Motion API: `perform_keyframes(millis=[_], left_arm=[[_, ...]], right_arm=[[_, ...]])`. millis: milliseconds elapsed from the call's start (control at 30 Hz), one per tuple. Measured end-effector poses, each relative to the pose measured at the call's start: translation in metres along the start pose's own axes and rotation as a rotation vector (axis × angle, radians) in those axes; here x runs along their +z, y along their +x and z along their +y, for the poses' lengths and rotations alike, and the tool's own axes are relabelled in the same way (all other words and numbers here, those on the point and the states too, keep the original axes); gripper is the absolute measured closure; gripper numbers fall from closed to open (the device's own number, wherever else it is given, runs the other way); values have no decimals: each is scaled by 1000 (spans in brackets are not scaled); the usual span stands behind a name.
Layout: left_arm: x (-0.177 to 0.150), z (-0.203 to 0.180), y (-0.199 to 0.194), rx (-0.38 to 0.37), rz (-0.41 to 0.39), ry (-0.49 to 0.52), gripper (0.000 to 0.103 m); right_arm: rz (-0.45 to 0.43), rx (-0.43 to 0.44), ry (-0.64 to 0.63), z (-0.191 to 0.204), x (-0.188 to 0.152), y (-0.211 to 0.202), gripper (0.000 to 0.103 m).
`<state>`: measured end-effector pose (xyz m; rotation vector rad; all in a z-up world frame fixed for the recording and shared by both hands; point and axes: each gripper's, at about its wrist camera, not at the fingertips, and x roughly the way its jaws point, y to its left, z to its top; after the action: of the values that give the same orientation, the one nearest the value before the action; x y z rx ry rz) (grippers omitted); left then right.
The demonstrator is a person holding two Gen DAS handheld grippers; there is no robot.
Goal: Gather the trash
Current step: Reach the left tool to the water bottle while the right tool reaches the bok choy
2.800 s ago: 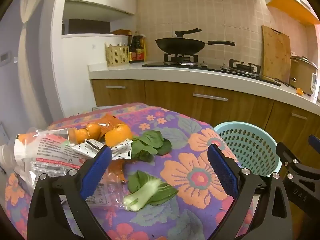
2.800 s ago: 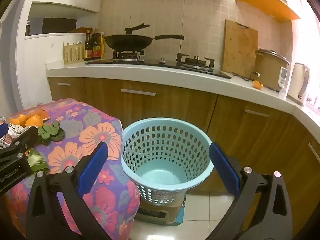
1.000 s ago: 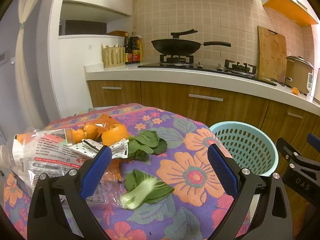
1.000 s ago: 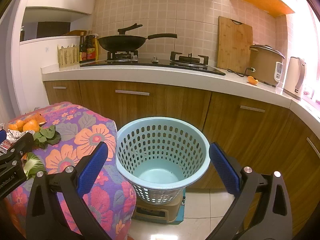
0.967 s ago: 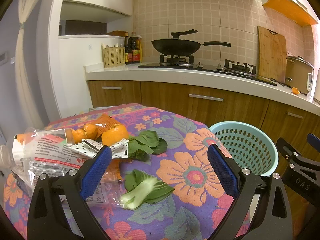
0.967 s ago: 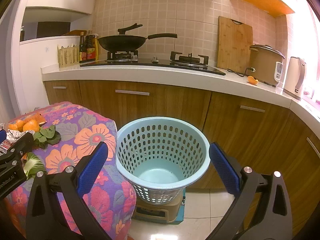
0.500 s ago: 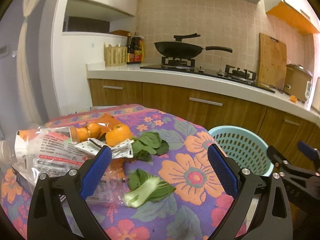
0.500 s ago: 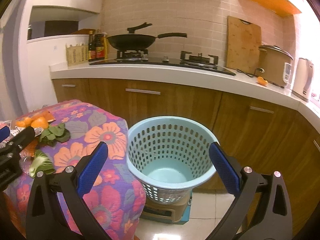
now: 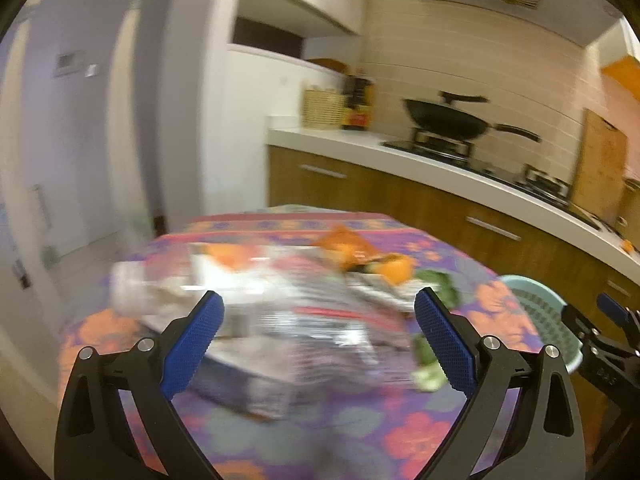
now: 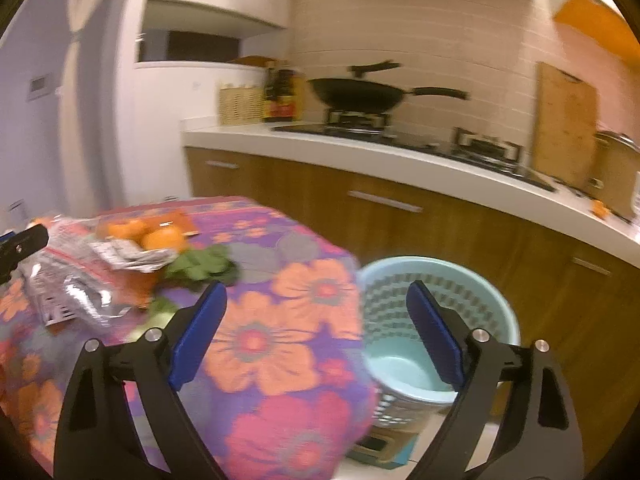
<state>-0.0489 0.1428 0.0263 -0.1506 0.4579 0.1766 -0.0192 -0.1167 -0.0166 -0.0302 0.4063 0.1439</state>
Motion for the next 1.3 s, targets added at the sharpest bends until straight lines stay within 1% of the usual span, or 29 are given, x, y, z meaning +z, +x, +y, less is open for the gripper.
perform_keyframes(millis=[100, 200, 267, 367, 400, 467, 533, 567, 600, 700, 733, 767, 800, 867, 900, 967, 1033, 1100, 1133, 1167, 1233, 1300], left_arm=[[4, 31, -7, 69, -15, -46, 10], [10, 57, -7, 102, -8, -83, 10], [11, 68, -6, 93, 4, -102, 11], [12, 79, -2, 43, 33, -133, 11], [13, 80, -1, 22, 40, -130, 11], [12, 81, 0, 26, 43, -112, 11], [13, 86, 4, 60, 53, -102, 12], [14, 93, 5, 70, 51, -112, 12], [16, 100, 7, 65, 51, -128, 12], [16, 125, 16, 34, 77, -189, 13], [17, 132, 19, 13, 82, -210, 13], [17, 139, 24, -30, 94, -236, 13], [17, 145, 28, -91, 110, -268, 13], [15, 152, 36, -169, 140, -311, 14], [14, 153, 38, -199, 153, -326, 17], [12, 151, 40, -234, 159, -339, 23], [8, 148, 39, -256, 157, -342, 24], [5, 145, 37, -258, 151, -328, 24], [4, 143, 36, -260, 149, -321, 25], [4, 141, 36, -264, 149, -315, 29], [4, 139, 38, -260, 158, -304, 29], [3, 141, 38, -252, 161, -307, 25]], right_arm=[[41, 78, -19, 17, 2, 10, 20], [92, 160, -29, 33, 3, 23, 21], [126, 197, -45, 44, 3, 33, 21], [167, 231, -67, 56, 3, 46, 22], [200, 263, -78, 63, 2, 53, 25], [249, 298, -86, 69, 2, 64, 28], [283, 323, -87, 70, 4, 70, 29], [298, 335, -85, 71, 5, 74, 29], [303, 339, -84, 72, 5, 76, 29], [333, 351, -87, 73, 4, 83, 29], [340, 351, -90, 74, 3, 84, 29], [343, 354, -94, 74, 3, 84, 29], [345, 357, -99, 75, 3, 85, 29], [348, 353, -111, 76, 3, 86, 29], [350, 351, -117, 78, 3, 89, 29], [350, 353, -123, 79, 3, 89, 29], [351, 351, -124, 79, 2, 89, 29], [356, 353, -126, 80, 2, 89, 29], [360, 354, -127, 80, 2, 89, 29], [365, 356, -128, 81, 1, 90, 29], [383, 363, -132, 82, 0, 94, 29], [405, 368, -134, 83, -1, 98, 29]])
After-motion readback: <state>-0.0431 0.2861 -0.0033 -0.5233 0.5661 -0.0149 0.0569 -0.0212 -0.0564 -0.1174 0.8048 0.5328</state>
